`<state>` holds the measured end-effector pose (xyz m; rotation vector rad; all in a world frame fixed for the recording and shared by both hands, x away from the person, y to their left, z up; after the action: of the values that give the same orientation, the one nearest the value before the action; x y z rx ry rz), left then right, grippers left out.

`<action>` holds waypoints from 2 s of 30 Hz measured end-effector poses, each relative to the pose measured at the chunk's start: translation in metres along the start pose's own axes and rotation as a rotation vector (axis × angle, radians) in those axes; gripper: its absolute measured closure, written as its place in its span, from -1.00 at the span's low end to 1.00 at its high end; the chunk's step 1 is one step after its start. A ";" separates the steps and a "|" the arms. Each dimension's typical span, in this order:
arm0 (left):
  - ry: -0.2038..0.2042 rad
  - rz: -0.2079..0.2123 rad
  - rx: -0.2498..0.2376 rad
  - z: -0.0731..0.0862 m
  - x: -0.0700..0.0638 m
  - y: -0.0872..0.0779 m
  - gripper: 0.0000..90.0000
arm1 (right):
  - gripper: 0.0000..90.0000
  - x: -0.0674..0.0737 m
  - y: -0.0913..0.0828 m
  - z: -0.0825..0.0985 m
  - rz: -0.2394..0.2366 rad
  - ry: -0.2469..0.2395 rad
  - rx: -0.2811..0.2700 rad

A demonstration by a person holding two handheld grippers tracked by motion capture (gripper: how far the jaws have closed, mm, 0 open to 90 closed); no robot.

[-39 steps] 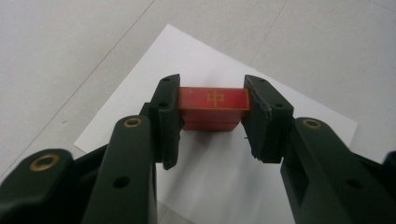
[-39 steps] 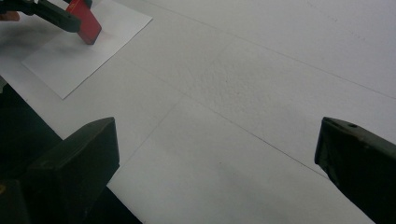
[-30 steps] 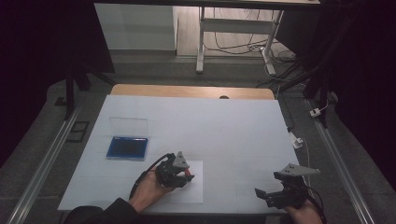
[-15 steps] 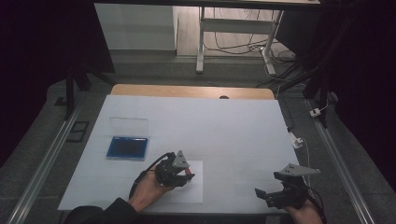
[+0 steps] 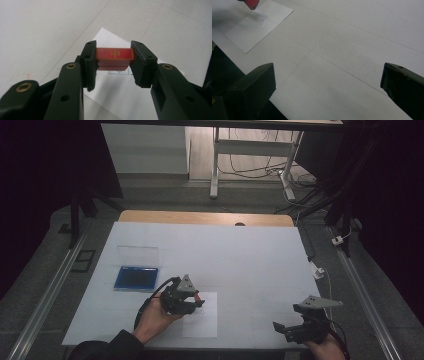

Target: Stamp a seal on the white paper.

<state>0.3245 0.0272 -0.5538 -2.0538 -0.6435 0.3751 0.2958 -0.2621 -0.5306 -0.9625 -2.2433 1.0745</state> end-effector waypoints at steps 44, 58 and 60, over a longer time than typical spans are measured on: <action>-0.182 -0.100 -0.029 0.025 0.070 -0.038 0.30 | -1.00 0.000 0.000 0.000 -0.001 0.003 -0.002; -0.257 -0.140 -0.037 0.038 0.096 -0.048 0.30 | -1.00 0.000 0.000 0.000 0.001 0.001 -0.003; -0.267 -0.145 -0.040 0.040 0.099 -0.049 0.30 | -1.00 0.000 0.000 0.000 0.001 0.001 -0.003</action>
<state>0.3711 0.1338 -0.5346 -1.9970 -0.9622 0.5600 0.2957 -0.2624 -0.5302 -0.9649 -2.2439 1.0713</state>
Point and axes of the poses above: each handheld gripper's, and its own axes: y roughly forward along the jaws, z roughly out of its underside, x roughly to its left, the point moved 10 cm from there along y, roughly forward along the jaws, and after that the axes turned 10 degrees about x, right-handed, at the moved point
